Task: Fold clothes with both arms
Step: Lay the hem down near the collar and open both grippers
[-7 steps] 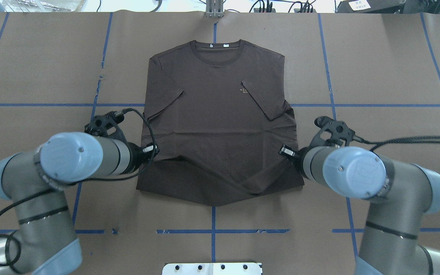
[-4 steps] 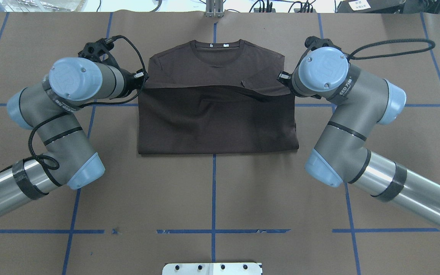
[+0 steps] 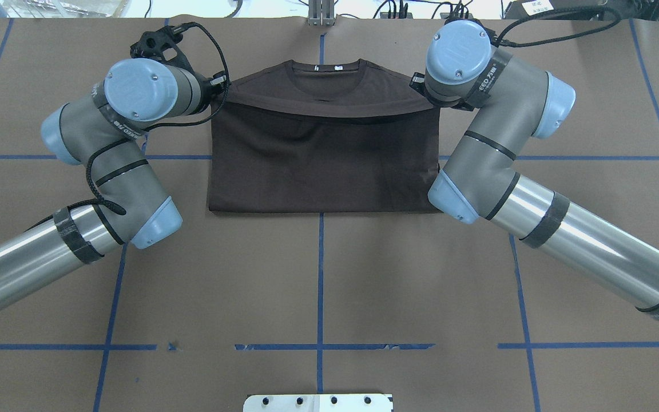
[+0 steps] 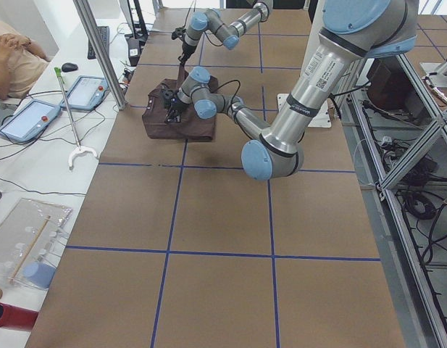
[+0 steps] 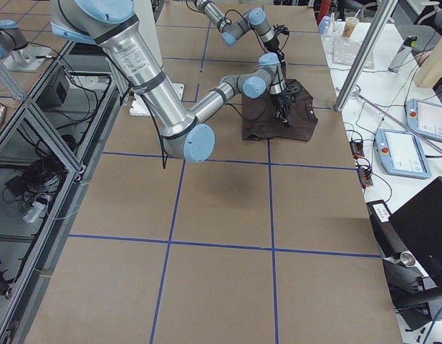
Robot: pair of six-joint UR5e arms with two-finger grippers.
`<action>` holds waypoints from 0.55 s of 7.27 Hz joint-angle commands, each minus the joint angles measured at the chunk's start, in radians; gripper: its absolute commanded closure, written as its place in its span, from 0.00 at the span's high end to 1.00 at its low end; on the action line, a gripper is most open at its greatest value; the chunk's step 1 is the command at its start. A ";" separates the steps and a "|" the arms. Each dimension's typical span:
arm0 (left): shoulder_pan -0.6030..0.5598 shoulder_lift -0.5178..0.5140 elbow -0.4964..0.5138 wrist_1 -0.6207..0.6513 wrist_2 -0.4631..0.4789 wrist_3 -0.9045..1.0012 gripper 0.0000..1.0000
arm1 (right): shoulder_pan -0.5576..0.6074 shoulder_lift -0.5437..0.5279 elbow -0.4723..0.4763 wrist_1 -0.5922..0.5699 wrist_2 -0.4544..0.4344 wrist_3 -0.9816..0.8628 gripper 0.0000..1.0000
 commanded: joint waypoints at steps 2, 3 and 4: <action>-0.023 -0.044 0.098 -0.076 0.017 0.045 0.00 | 0.027 0.063 -0.154 0.098 0.000 -0.048 0.00; -0.023 -0.050 0.115 -0.102 0.032 0.045 0.00 | 0.029 0.083 -0.210 0.141 0.000 -0.049 0.00; -0.023 -0.062 0.166 -0.140 0.037 0.059 0.00 | 0.037 0.091 -0.239 0.147 0.000 -0.052 0.00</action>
